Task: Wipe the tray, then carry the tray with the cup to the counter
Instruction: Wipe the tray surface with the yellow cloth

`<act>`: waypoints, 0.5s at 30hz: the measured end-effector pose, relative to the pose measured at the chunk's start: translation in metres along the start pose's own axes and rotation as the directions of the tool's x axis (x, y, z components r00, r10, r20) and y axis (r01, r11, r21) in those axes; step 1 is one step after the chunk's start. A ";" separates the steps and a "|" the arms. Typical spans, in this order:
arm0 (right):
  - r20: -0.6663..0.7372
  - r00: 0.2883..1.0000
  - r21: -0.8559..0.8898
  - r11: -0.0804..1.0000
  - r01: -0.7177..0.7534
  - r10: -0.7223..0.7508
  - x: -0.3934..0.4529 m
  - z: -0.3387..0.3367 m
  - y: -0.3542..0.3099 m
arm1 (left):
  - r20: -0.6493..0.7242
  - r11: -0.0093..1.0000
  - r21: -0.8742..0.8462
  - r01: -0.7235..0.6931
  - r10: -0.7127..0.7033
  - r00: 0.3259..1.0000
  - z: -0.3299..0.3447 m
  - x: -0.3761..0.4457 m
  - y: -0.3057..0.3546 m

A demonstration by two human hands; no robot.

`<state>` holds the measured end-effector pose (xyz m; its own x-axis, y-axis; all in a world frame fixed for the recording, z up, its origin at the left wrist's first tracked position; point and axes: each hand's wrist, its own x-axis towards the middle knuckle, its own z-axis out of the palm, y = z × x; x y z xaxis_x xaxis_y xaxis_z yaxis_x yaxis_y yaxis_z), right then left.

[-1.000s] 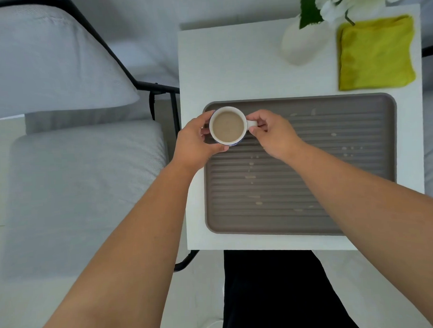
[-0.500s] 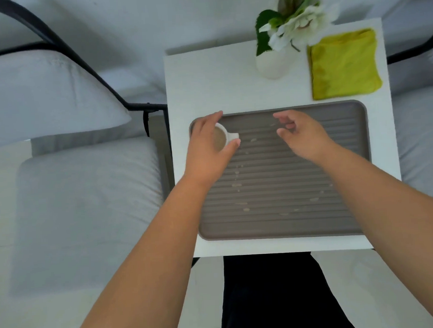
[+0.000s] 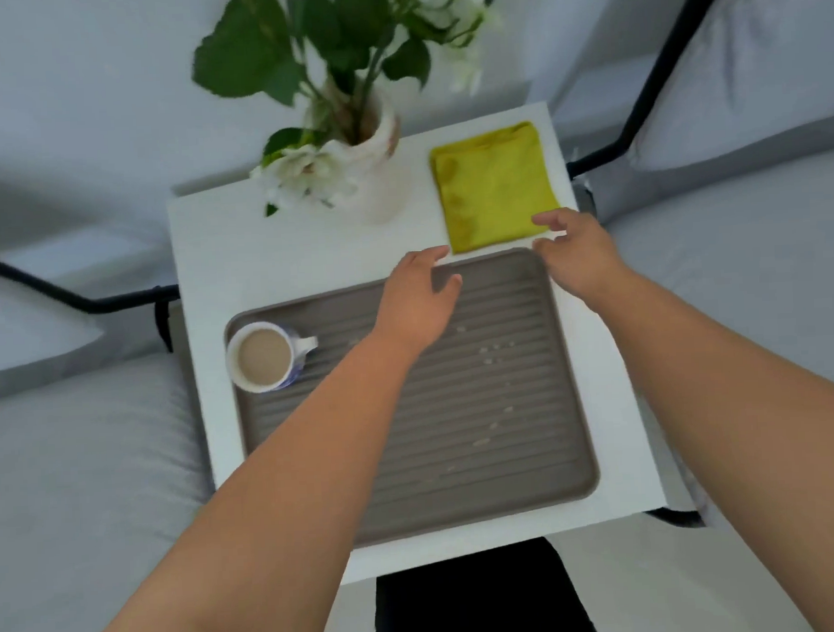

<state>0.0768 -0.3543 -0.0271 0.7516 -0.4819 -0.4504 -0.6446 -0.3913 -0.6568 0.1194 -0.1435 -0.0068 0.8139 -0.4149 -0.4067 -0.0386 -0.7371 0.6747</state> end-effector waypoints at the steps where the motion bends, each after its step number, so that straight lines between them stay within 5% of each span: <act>1: -0.009 1.000 0.013 1.000 -0.022 0.022 0.007 -0.004 0.004 | -0.014 1.000 0.016 0.021 -0.021 1.000 0.005 0.012 0.003; 6: -0.057 0.992 0.112 0.988 -0.109 0.115 0.032 -0.007 0.014 | -0.061 0.995 -0.008 0.102 -0.102 0.993 0.021 0.060 0.015; 12: -0.064 0.986 0.375 0.920 -0.119 0.154 0.042 0.003 0.001 | -0.135 0.884 -0.400 0.242 -0.318 0.939 0.035 0.085 0.037; 15: -0.057 0.969 0.466 0.864 -0.189 0.242 0.048 0.002 -0.002 | -0.119 0.847 -0.459 0.266 -0.356 0.927 0.034 0.091 0.041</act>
<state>0.1142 -0.3751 -0.0487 0.5638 -0.6063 -0.5608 -0.6333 0.1184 -0.7648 0.1721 -0.2296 -0.0375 0.8373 -0.0587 -0.5437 0.4503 -0.4901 0.7463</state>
